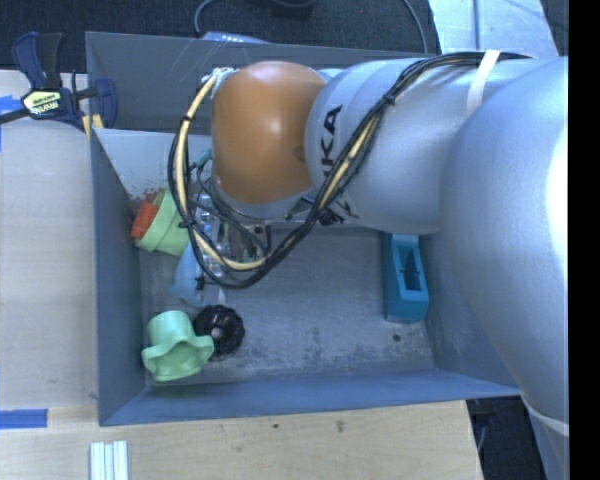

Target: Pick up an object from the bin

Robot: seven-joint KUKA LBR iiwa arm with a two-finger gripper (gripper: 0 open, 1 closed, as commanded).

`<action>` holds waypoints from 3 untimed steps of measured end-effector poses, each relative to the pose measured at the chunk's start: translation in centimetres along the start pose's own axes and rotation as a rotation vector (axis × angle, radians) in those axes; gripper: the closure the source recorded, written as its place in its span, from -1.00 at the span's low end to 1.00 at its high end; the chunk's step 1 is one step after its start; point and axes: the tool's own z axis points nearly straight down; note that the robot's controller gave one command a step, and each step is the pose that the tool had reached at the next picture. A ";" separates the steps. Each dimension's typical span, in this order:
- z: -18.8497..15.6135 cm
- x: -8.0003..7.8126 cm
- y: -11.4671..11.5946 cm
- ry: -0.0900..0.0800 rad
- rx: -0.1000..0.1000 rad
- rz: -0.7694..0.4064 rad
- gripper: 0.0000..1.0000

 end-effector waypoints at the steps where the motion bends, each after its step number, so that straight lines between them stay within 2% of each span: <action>1: -0.5 -0.2 -0.1 -0.007 -0.002 0.003 -1.00; 2: -4.5 0.9 -0.8 0.003 0.002 -0.001 -1.00; 3: -7.0 1.0 -0.9 0.000 0.001 -0.002 -1.00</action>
Offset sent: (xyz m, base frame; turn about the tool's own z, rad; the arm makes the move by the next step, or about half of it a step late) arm -0.0180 -0.0162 0.1000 -0.0047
